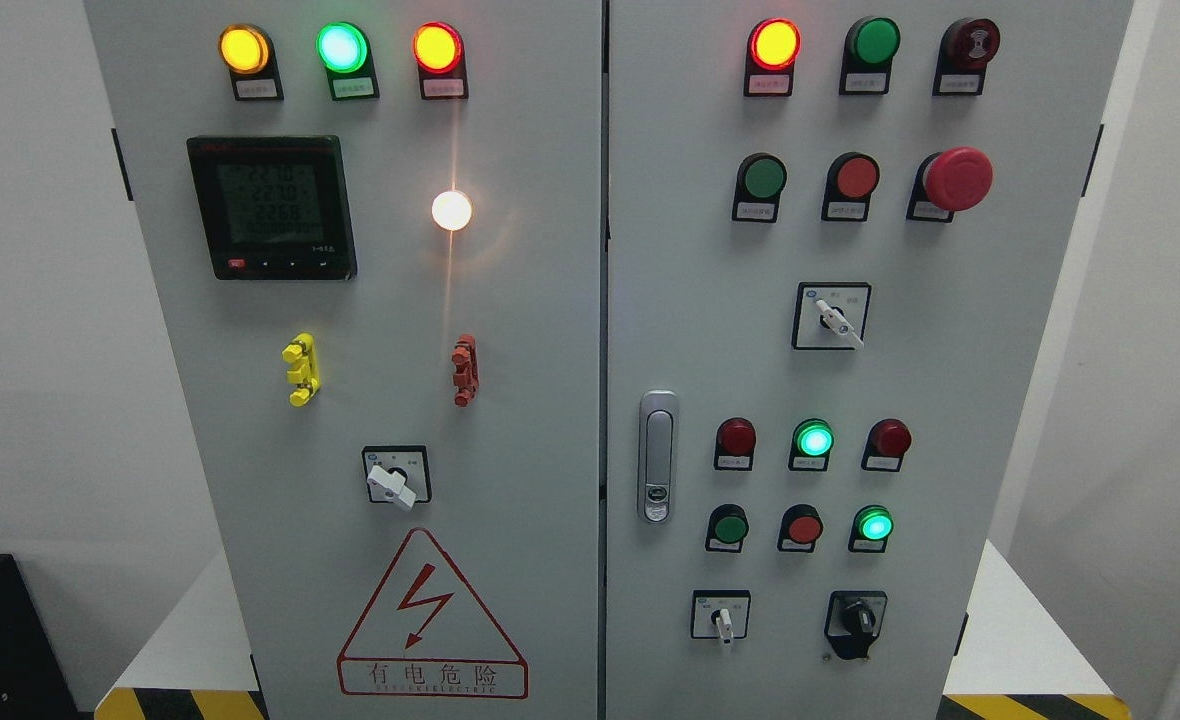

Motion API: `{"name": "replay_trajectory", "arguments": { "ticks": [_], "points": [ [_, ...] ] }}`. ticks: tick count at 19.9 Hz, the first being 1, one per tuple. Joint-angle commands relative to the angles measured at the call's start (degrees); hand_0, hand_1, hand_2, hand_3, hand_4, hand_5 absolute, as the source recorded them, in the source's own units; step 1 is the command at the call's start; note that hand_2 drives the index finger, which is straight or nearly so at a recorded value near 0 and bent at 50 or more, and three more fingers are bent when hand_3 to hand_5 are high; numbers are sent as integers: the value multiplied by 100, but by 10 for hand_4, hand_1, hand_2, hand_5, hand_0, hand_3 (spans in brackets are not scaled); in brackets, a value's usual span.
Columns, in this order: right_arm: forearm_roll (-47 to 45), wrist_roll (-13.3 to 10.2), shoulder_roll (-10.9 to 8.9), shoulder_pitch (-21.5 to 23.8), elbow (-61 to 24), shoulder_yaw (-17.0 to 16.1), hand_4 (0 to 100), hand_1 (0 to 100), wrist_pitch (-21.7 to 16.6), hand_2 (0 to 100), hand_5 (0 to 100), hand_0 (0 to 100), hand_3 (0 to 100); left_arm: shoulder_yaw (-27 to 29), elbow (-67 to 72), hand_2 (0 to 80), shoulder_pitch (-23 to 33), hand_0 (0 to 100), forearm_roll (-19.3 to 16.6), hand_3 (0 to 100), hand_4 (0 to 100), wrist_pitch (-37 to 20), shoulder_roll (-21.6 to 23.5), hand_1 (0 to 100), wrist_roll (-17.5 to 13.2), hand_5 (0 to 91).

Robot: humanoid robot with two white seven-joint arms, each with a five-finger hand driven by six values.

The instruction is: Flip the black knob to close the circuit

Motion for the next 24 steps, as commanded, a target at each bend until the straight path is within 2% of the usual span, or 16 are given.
{"name": "replay_trajectory", "arguments": {
  "ticks": [1, 8, 11, 14, 19, 23, 24],
  "points": [
    [3, 62, -17, -22, 121, -13, 0, 0, -5, 0, 0, 0, 0, 3, -2, 0, 0, 120, 0, 0, 0, -5, 0, 556, -1, 0],
    [64, 35, 18, 39, -97, 57, 0, 0, 4, 0, 0, 0, 0, 3, -2, 0, 0, 120, 0, 0, 0, -5, 0, 556, -1, 0],
    [643, -17, -25, 468, -904, -30, 0, 0, 92, 0, 0, 0, 0, 3, -2, 0, 0, 120, 0, 0, 0, -5, 0, 556, -1, 0],
    [961, -61, -26, 645, -1652, -30, 0, 0, 539, 0, 0, 0, 0, 3, 6, 0, 0, 120, 0, 0, 0, -5, 0, 556, -1, 0],
    [1654, -193, 10, 751, -2628, 40, 0, 0, 1032, 0, 0, 0, 0, -5, -2, 0, 0, 120, 0, 0, 0, -5, 0, 556, -1, 0],
    [2559, -483, -8, 769, -3340, -13, 135, 0, 1234, 0, 14, 0, 73, 3, 6, 0, 0, 120, 0, 0, 0, -5, 0, 556, -1, 0],
    [2726, -535, -17, 769, -3542, -22, 177, 0, 1270, 8, 85, 0, 112, 3, 6, 0, 0, 120, 0, 0, 0, -5, 0, 556, -1, 0]
  ]
}}
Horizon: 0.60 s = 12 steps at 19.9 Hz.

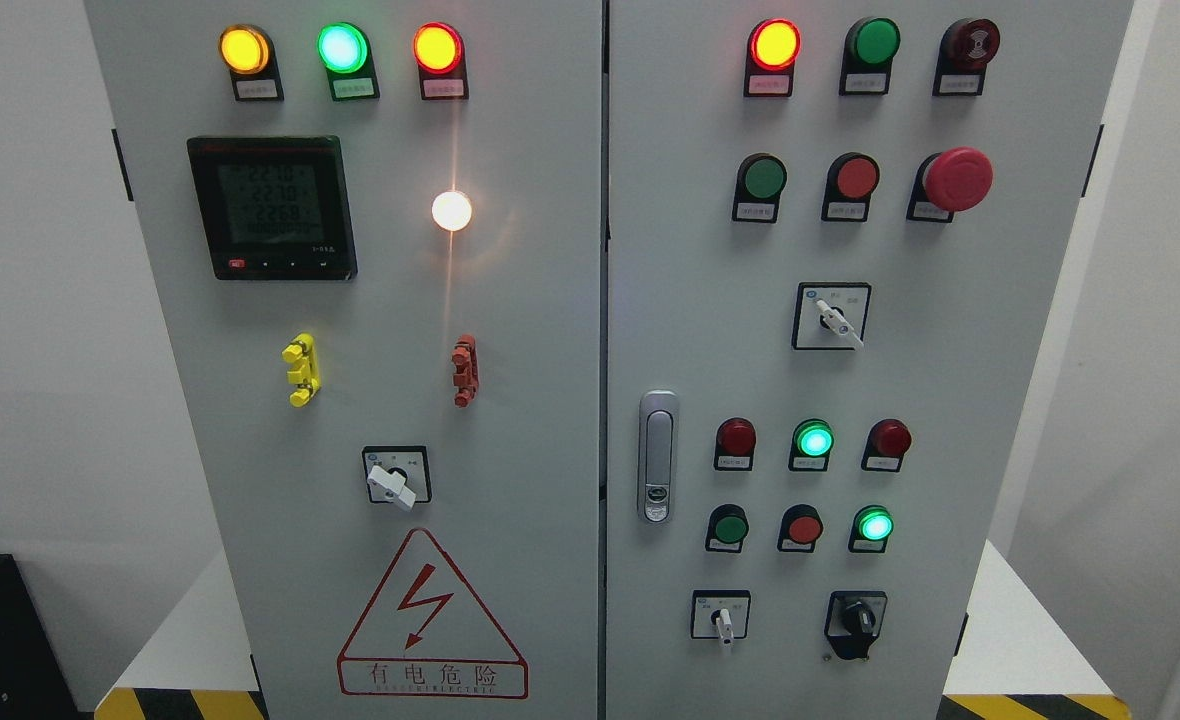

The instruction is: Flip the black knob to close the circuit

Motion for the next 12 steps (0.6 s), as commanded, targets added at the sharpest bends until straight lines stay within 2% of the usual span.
{"name": "replay_trajectory", "arguments": {
  "ticks": [1, 3, 6, 9, 12],
  "points": [
    [1056, -213, -33, 95, -1912, -29, 215, 0, 152, 32, 141, 0, 149, 3, 4, 0, 0, 120, 0, 0, 0, -5, 0, 556, -6, 0],
    [1241, -353, -50, 78, -2264, -29, 282, 0, 188, 98, 231, 0, 247, 3, -4, 0, 0, 120, 0, 0, 0, -5, 0, 556, -6, 0],
    [1776, -555, -68, 51, -2721, -38, 381, 0, 196, 217, 313, 0, 384, 3, 4, 0, 0, 120, 8, 0, 0, -5, 0, 556, -6, 0],
    [2208, -591, -68, -19, -3117, -91, 483, 0, 196, 335, 411, 0, 539, 3, -4, 0, 0, 120, 0, 0, 0, -5, 0, 556, -6, 0],
    [2437, -775, -77, -151, -3425, -108, 547, 0, 170, 431, 483, 0, 617, -6, -4, 0, 0, 120, 0, 0, 0, -5, 0, 556, -6, 0]
  ]
}}
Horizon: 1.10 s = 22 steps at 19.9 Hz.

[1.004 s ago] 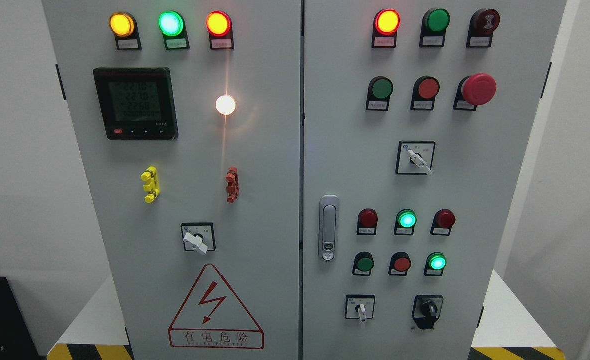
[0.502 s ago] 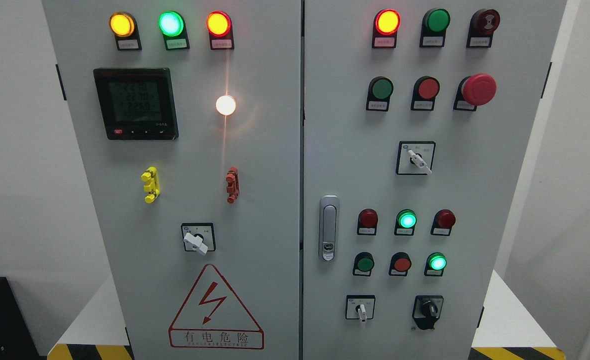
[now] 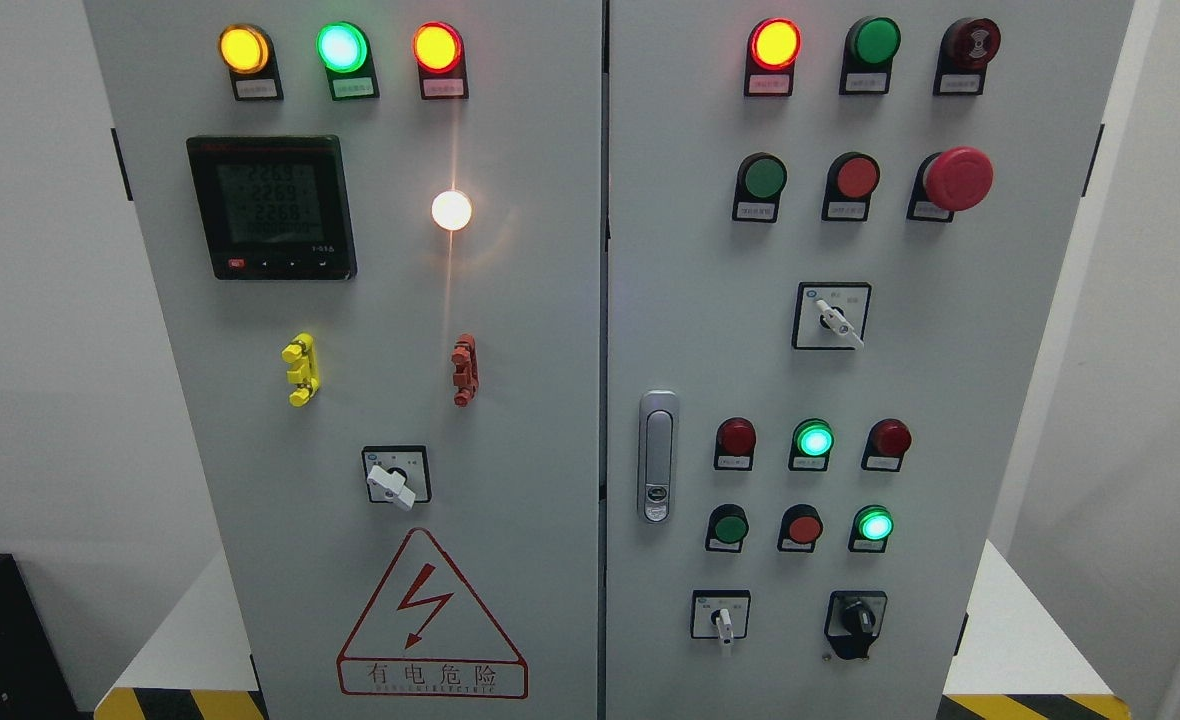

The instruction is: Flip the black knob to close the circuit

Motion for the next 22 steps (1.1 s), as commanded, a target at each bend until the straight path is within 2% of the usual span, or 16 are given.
{"name": "replay_trajectory", "arguments": {
  "ticks": [1, 3, 5, 7, 8, 10, 11, 20, 22],
  "points": [
    [712, -203, 64, -134, -1717, -66, 562, 0, -33, 464, 497, 0, 636, 2, -4, 0, 0, 120, 0, 0, 0, -4, -1, 556, -15, 0],
    [888, -457, 82, -125, -1963, -66, 593, 0, -121, 508, 532, 0, 670, -6, -4, 0, 0, 120, 0, 0, 0, -4, -1, 556, -15, 0],
    [1177, -704, 143, -125, -2217, -75, 660, 16, -226, 606, 591, 0, 737, 2, 4, 0, 0, 120, 0, 0, 0, -4, -1, 556, -15, 0],
    [1721, -871, 240, -90, -2622, -101, 705, 26, -306, 660, 651, 0, 805, -6, -4, 0, 0, 120, 0, 0, 0, -4, -1, 556, -15, 0],
    [2159, -959, 318, -73, -2815, -258, 723, 29, -314, 673, 679, 0, 823, 2, -4, 0, 0, 120, 0, 0, 0, -4, -1, 556, -15, 0],
    [2733, -978, 529, -46, -3062, -601, 762, 46, -481, 712, 739, 0, 856, 2, 4, 0, 0, 120, 0, 0, 0, -4, -1, 556, -15, 0],
    [2796, -977, 556, -46, -3193, -645, 780, 44, -534, 733, 774, 0, 874, 2, -4, 0, 0, 120, 0, 0, 0, -4, -1, 556, -15, 0],
    [2840, -934, 539, -90, -4257, -663, 864, 38, -482, 839, 875, 0, 963, 2, -4, 0, 0, 120, 0, 0, 0, -4, -1, 556, -15, 0],
    [2928, -811, 530, -99, -4442, -672, 884, 37, -464, 852, 899, 0, 986, 2, 4, 0, 0, 120, 0, 0, 0, -4, -1, 556, -15, 0]
  ]
}}
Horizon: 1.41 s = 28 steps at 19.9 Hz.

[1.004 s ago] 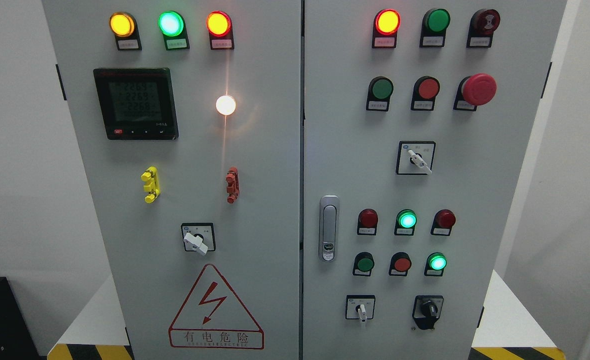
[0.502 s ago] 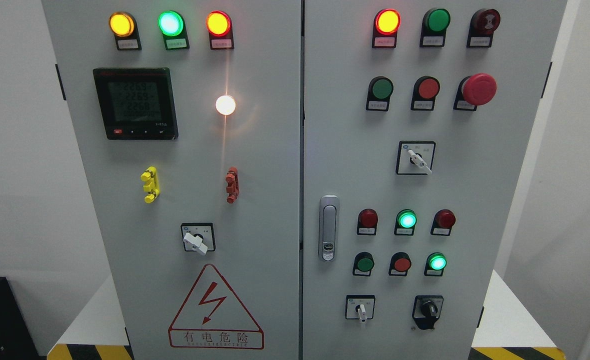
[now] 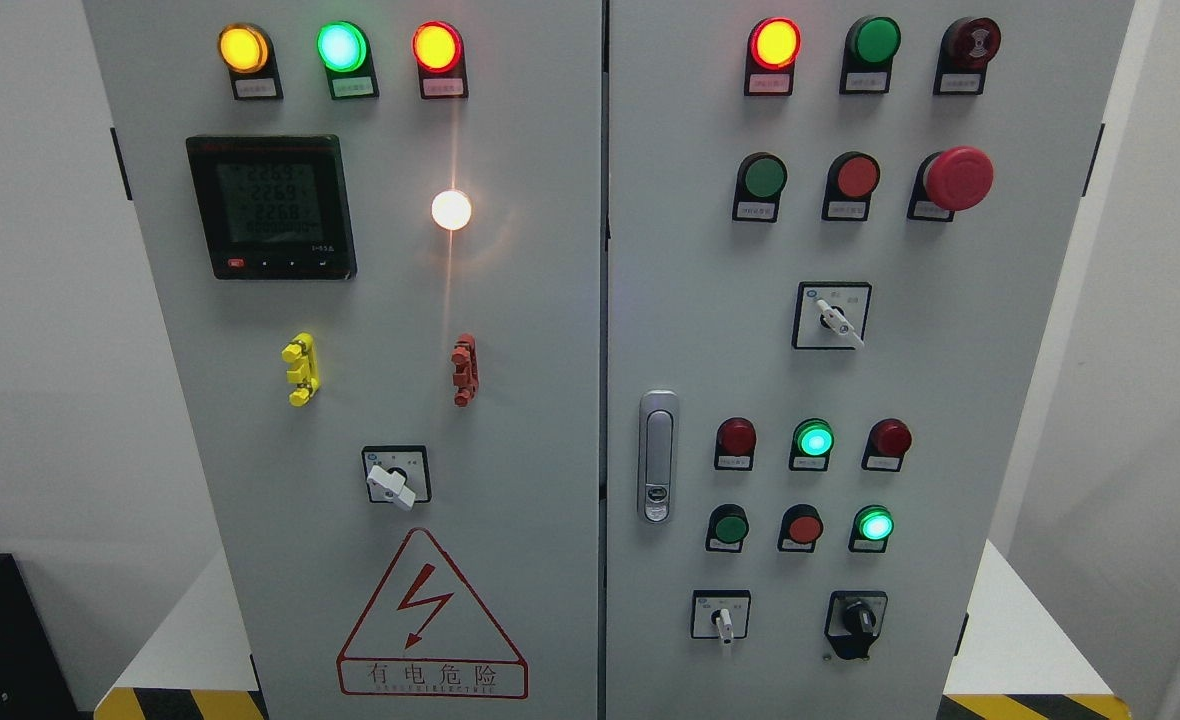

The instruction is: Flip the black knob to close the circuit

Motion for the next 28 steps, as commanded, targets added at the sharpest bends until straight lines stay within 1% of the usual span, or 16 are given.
{"name": "replay_trajectory", "arguments": {
  "ticks": [1, 3, 6, 9, 11, 12, 16, 19, 23, 25, 28],
  "points": [
    [259, 189, 130, -30, -1456, -220, 904, 35, 66, 860, 907, 0, 993, -5, -2, 0, 0, 120, 0, 0, 0, -5, -1, 556, -3, 0],
    [259, 215, 130, -118, -1571, -220, 917, 35, 119, 869, 918, 0, 1000, 4, -2, 0, 0, 120, 0, 0, 0, -5, -1, 556, -3, 0],
    [276, 233, 130, -398, -1615, -212, 927, 35, 259, 882, 928, 0, 1000, 4, -2, 0, 0, 120, 0, 0, 0, -5, -1, 556, -3, 0],
    [513, 242, 130, -601, -1633, -238, 931, 37, 348, 886, 935, 0, 1000, 4, -2, 0, 0, 120, 0, 0, 0, -5, -1, 556, -3, 0],
    [523, 417, 122, -724, -1711, -247, 933, 39, 479, 888, 938, 0, 1000, 4, 7, 0, 0, 120, 0, 0, 0, -5, -1, 556, 6, 0],
    [531, 452, 113, -803, -1755, -238, 935, 39, 558, 889, 941, 0, 1000, 4, -2, 0, 0, 120, 0, 0, 0, -5, -1, 556, -3, 0],
    [601, 470, 104, -1145, -1879, -220, 941, 42, 778, 894, 945, 0, 1000, -5, -2, 0, 0, 120, 0, 0, 0, -5, -1, 556, -3, 0],
    [672, 707, 104, -1383, -1888, -220, 941, 47, 998, 896, 945, 0, 1000, 4, -2, 0, 0, 120, 0, 0, 0, -5, -1, 556, -3, 0],
    [672, 760, 113, -1498, -1958, -211, 939, 52, 1059, 897, 946, 0, 1000, -5, -2, 0, 0, 120, 0, 0, 0, -5, -1, 556, -3, 0],
    [690, 883, 113, -1550, -1976, -211, 940, 54, 1086, 900, 947, 0, 1000, 4, -2, 0, 0, 120, 0, 0, 0, -5, -1, 556, -3, 0],
    [724, 910, 95, -1647, -1967, -229, 940, 55, 1095, 903, 949, 0, 1000, -5, -2, 0, 0, 120, 0, 0, 0, -5, -1, 556, -3, 0]
  ]
}}
